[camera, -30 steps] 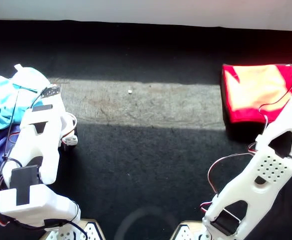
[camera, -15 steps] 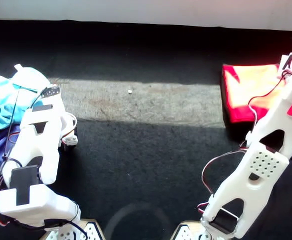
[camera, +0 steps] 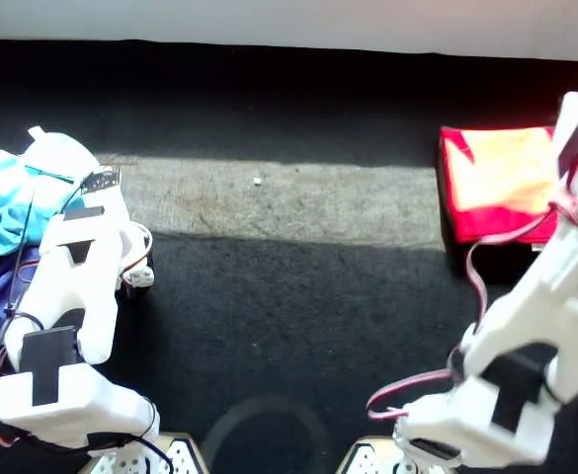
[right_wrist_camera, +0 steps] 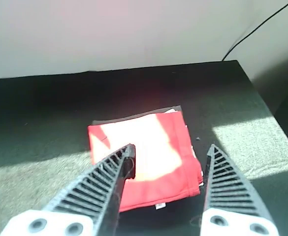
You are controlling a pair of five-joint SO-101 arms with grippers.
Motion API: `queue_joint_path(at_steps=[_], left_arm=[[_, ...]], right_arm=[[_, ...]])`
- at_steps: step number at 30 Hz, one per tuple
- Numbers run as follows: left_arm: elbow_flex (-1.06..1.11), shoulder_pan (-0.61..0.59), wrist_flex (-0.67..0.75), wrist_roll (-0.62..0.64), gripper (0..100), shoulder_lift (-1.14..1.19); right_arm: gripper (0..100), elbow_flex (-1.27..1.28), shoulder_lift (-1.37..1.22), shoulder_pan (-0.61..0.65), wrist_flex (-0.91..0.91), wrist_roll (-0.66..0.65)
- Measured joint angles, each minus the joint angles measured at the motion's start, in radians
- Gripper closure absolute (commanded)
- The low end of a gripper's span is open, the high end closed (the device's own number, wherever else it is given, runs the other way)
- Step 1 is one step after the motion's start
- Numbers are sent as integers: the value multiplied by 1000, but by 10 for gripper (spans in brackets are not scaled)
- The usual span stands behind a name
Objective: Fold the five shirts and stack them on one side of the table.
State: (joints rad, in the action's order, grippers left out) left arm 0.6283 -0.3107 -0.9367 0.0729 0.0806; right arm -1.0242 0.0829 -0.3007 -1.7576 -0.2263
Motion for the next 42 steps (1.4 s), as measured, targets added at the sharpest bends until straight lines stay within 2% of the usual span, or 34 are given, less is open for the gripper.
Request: queue_joint_path(at_steps=[4, 8, 15, 21, 29, 33, 37, 42], left_arm=[[0, 0, 0, 0, 991, 0], [0, 0, 0, 0, 991, 0], [0, 0, 0, 0, 992, 0], [12, 2, 0, 0, 991, -37], [3, 0, 34, 0, 989, -310], [-127, -28, 34, 0, 906, -334], [-338, -91, 11, 0, 825, -193], [-717, -173, -109, 31, 828, 137]], right_arm=[[771, 465, 252, 92, 2, 0], [771, 977, 410, 172, 91, 0], [771, 1761, 713, 264, 443, -41], [771, 2302, 937, 272, 763, -81], [771, 2598, 1020, 272, 974, -81], [771, 2625, 1025, 272, 1000, -81], [771, 2631, 1025, 272, 1005, -81], [771, 2631, 1025, 272, 1005, -81]])
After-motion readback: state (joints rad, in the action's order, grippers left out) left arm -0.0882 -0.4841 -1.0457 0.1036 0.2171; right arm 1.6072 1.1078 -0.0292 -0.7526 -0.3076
